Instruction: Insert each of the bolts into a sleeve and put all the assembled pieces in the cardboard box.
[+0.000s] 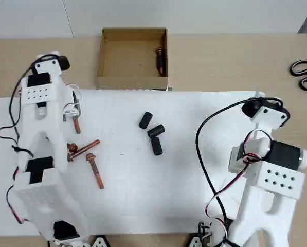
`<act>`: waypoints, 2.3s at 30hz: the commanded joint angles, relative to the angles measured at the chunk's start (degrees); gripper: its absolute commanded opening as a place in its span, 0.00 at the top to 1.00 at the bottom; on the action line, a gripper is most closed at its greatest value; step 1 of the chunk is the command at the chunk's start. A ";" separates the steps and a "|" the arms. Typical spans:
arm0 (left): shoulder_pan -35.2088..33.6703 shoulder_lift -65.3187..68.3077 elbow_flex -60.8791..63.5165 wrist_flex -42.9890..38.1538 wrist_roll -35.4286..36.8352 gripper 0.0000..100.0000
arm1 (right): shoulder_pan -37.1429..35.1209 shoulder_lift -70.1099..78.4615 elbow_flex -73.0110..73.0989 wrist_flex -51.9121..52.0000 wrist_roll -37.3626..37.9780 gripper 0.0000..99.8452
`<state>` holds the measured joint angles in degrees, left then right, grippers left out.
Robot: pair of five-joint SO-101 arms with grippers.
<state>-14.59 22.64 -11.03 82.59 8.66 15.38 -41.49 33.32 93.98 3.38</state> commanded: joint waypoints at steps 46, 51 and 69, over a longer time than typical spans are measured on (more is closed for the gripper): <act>-0.35 9.32 -2.95 -12.31 0.09 0.90 | -3.65 -1.10 -0.18 -1.01 -0.53 1.00; -0.18 9.67 -2.95 -13.10 0.09 0.94 | -6.81 -1.27 -0.18 -1.01 -2.20 1.00; 4.04 -8.88 -13.85 2.46 -0.26 0.99 | -9.89 -1.45 -5.19 0.22 -2.55 1.00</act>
<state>-12.31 22.73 -20.88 81.98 8.75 7.03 -41.49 32.62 91.87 1.36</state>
